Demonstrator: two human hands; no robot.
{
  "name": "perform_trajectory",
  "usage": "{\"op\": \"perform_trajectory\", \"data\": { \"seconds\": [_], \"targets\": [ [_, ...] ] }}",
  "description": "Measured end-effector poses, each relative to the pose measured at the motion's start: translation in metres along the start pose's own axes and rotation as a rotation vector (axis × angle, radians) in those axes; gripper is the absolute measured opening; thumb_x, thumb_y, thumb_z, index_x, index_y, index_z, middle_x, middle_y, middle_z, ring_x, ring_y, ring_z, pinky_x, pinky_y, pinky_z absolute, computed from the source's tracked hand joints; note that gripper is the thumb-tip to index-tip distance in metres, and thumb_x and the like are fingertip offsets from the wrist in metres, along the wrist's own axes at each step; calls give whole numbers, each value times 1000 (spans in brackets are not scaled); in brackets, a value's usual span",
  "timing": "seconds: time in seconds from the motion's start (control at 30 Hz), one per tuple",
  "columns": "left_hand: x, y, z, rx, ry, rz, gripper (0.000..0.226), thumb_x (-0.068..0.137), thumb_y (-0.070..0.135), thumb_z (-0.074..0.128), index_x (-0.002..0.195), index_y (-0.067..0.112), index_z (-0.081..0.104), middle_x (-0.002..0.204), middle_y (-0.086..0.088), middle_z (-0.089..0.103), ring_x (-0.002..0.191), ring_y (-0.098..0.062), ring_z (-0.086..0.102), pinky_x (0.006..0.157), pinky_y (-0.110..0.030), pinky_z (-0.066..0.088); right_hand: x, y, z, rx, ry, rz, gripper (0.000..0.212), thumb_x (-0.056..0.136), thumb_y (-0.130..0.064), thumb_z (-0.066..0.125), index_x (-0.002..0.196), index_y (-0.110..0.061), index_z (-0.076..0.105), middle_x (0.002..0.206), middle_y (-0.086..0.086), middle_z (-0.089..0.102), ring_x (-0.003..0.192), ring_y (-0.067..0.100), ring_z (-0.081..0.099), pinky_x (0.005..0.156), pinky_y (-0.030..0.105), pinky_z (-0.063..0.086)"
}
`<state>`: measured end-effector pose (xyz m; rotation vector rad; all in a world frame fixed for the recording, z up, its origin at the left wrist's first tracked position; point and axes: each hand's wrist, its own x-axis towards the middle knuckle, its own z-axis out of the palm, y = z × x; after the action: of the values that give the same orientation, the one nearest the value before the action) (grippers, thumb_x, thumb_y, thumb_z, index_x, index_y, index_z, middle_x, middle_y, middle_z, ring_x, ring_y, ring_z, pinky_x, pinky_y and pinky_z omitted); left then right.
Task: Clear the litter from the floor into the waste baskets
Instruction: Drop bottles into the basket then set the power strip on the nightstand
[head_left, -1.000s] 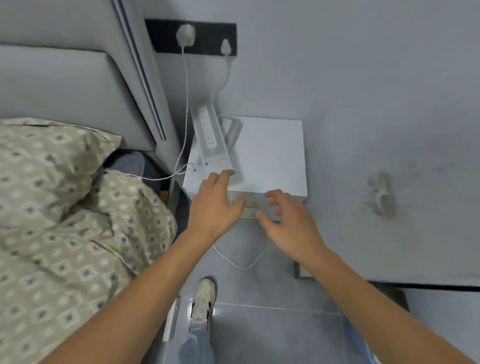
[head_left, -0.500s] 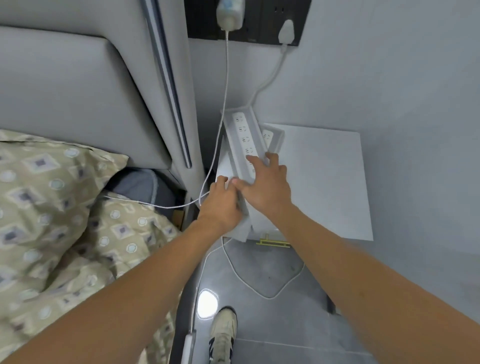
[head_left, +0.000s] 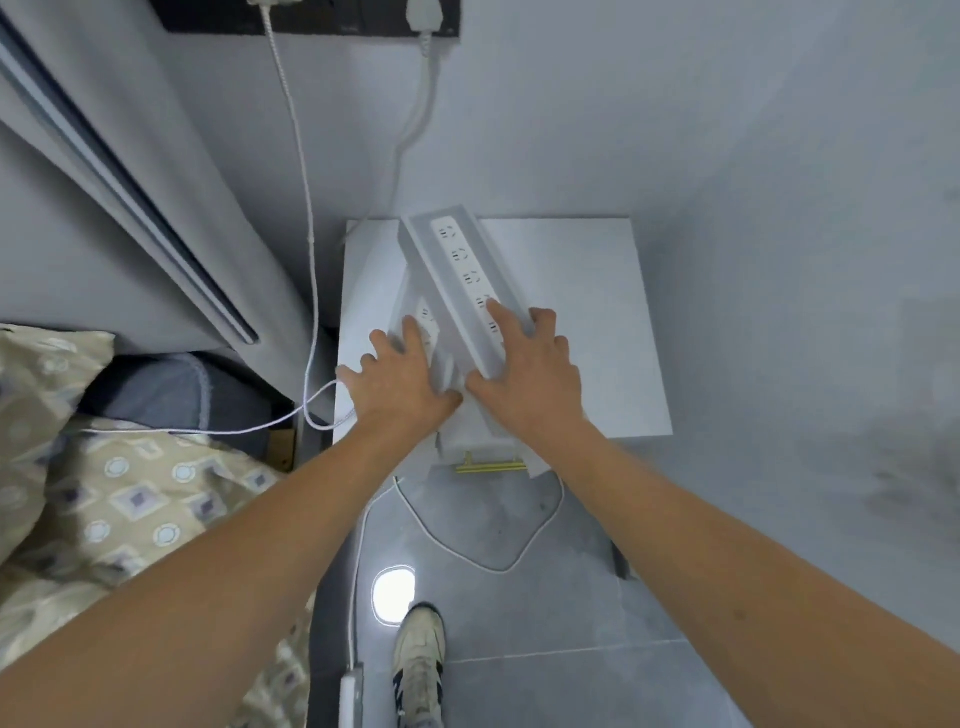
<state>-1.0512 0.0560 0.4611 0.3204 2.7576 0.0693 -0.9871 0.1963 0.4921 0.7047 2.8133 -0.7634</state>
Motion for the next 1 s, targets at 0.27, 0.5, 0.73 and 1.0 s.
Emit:
{"op": "perform_trajectory", "data": {
  "seconds": [0.27,0.5,0.73,1.0],
  "targets": [
    [-68,17,-8,-41,90,151,98,68,73,57,147,23,29,118,-10,46,104,-36,57,93,-48,43,-70,55,-24,82,15,92,84,85,-54,63,156,-46,20,153,5,24,125,33,45,97,48,50],
    [-167,38,7,-109,41,151,96,67,73,64,143,26,29,117,-4,36,107,-28,50,71,-41,53,-176,105,-26,169,16,143,85,82,-58,64,155,-48,21,150,1,26,128,30,48,92,43,53],
    [-303,69,35,-48,31,175,94,64,71,62,142,29,31,122,-2,35,115,-27,48,76,-42,55,-318,167,-37,157,-47,60,86,85,-57,60,157,-49,13,158,0,18,134,28,39,103,46,48],
    [-458,154,91,137,-162,255,91,69,79,56,140,29,30,121,-1,36,112,-23,50,86,-38,52,-508,289,-46,149,-152,248,78,89,-60,53,152,-51,9,159,-1,18,133,27,38,111,44,41]
  ]
}}
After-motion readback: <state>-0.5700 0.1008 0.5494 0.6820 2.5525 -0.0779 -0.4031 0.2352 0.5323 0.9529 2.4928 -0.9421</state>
